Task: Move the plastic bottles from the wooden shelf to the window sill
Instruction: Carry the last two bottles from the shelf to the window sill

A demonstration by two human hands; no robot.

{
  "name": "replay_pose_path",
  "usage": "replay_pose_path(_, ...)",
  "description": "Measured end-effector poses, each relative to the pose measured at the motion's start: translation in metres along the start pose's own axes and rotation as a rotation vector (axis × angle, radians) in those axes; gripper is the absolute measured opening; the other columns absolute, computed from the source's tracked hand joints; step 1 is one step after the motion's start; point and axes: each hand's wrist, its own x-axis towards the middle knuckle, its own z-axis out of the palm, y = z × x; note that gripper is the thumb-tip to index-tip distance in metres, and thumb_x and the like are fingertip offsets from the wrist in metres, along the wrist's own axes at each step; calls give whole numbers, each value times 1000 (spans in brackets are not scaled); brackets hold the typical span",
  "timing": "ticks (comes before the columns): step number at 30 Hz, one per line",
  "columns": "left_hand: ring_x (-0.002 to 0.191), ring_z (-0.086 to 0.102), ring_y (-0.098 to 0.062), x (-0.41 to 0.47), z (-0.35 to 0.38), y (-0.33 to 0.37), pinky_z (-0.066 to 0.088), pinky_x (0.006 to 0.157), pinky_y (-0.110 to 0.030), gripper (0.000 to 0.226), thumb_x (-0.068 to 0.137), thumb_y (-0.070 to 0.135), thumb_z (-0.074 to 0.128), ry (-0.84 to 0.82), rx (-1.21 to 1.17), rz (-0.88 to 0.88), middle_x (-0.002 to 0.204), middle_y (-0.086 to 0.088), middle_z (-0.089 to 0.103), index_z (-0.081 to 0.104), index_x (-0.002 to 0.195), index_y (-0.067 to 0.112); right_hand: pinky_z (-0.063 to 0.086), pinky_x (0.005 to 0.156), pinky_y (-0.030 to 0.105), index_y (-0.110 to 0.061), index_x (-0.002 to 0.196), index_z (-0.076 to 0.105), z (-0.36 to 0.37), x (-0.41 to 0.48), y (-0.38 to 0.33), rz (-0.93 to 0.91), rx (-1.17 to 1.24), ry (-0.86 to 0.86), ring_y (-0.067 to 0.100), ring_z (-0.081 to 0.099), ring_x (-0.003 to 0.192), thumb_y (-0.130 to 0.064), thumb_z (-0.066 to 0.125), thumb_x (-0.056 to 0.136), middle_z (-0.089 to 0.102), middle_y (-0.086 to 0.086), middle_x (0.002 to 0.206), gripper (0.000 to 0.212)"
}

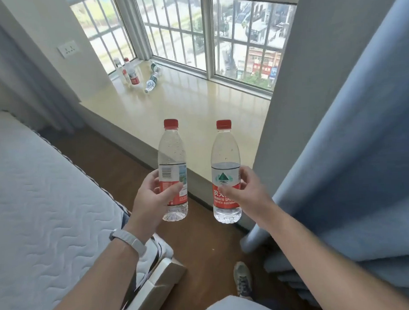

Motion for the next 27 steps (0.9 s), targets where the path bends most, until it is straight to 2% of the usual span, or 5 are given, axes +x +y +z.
replay_pose_path(5, 99, 71, -17, 41, 31, 28, 58, 81, -36, 49, 85, 21, 76, 69, -32, 33, 111, 1, 70, 56, 129, 25, 58, 84, 39, -27, 120, 56, -26, 58, -17, -17, -31, -45, 14, 71, 95, -16, 82, 79, 71, -3, 109, 50)
replay_pose_path(8, 101, 70, -17, 53, 33, 34, 58, 83, -37, 50, 84, 24, 77, 126, -38, 48, 113, 3, 70, 56, 130, 26, 58, 85, 43, -27, 120, 57, -31, 87, -25, -23, -50, -95, 16, 71, 95, -17, 82, 77, 71, -1, 109, 50)
replay_pose_path(14, 100, 71, -18, 68, 15, 36, 59, 85, -38, 45, 83, 20, 78, 259, -76, 29, 110, 1, 72, 59, 122, 27, 56, 64, 21, -21, 118, 57, -22, 125, -44, -29, -36, -166, 7, 73, 83, -6, 78, 80, 73, -3, 100, 46)
replay_pose_path(22, 100, 71, -16, 114, -33, 17, 59, 80, -31, 45, 83, 19, 78, 351, -123, 6, 110, 1, 72, 58, 123, 25, 59, 77, 34, -23, 120, 57, 24, 186, -49, -7, -160, -224, 12, 72, 90, -16, 82, 78, 71, -2, 108, 50)
replay_pose_path(27, 101, 71, -16, 175, -71, 11, 59, 84, -37, 45, 83, 24, 79, 332, -197, -15, 110, 5, 72, 59, 123, 28, 60, 80, 39, -26, 119, 57, 59, 234, -65, -5, -226, -181, 13, 71, 90, -17, 83, 77, 71, -2, 107, 50)
